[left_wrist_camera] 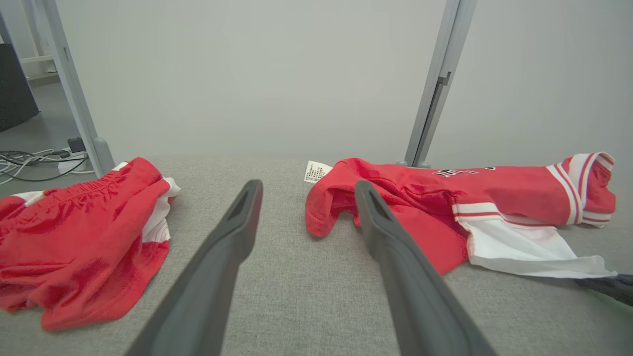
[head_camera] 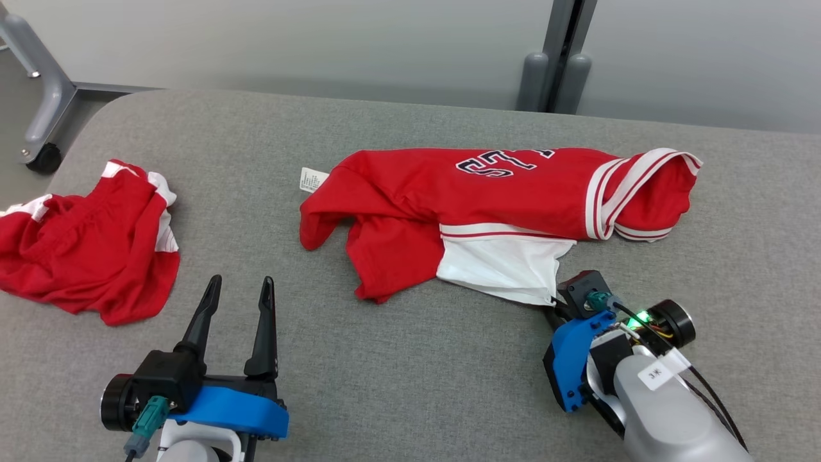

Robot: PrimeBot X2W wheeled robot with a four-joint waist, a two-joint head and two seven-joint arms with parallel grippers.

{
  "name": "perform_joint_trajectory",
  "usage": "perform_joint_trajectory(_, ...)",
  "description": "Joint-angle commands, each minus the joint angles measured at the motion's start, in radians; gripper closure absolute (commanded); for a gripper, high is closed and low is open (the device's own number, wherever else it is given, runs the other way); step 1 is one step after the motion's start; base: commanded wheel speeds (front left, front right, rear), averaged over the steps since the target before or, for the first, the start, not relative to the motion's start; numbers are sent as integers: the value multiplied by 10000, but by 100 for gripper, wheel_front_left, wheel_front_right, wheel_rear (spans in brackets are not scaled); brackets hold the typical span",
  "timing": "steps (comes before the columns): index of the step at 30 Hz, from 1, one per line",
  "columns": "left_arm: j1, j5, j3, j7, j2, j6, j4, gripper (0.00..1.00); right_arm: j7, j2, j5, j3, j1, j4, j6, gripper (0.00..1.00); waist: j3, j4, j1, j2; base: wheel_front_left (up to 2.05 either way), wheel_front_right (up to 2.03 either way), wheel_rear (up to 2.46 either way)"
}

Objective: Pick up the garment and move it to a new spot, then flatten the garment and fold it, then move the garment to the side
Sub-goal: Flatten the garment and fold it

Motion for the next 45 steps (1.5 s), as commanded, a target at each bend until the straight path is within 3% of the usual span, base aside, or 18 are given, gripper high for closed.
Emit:
perform_joint_trajectory(1,-55,6,60,-26,32,0,11,0,-143,-121,53,-180,293,-137,-15,100,-114,-130,0,-1,0,0,0)
perform_joint_trajectory(8,240,-67,139,-26,118,62,35,0,-404,-440,-12,-1029,1470,-1407,-10,100,-429,-543,0,-1,0,0,0)
perform_joint_trajectory(13,453,-104,225,-26,183,139,-90,0,-48,-740,-405,-2805,3087,-3662,-10,100,-566,-1026,0,-1,0,0,0)
perform_joint_trajectory(18,440,-146,191,-26,214,118,-86,0,428,-503,-1063,-4332,4233,-5362,-8,100,-616,-1298,0,-1,0,0,0)
perform_joint_trajectory(24,360,-150,87,-10,212,96,-15,0,662,-203,-1299,-5243,4938,-6129,-10,100,-685,-1361,0,-1,0,0,0)
perform_joint_trajectory(25,355,-159,75,0,219,91,3,0,727,-139,-1322,-5305,5088,-6185,-10,84,-704,-1360,0,-1,0,0,0)
perform_joint_trajectory(26,356,-168,65,4,228,91,13,0,736,-88,-1310,-5359,5202,-6247,-10,0,-721,-1357,0,-1,0,0,0)
perform_joint_trajectory(32,465,-234,26,33,248,134,81,0,513,143,-700,-5437,5708,-6725,-10,0,-864,-1290,0,-1,0,0,0)
perform_joint_trajectory(45,718,-410,113,1,292,223,345,0,-1894,192,1542,-5011,5510,-7407,-8,0,-1230,-1422,0,-1,0,0,0)
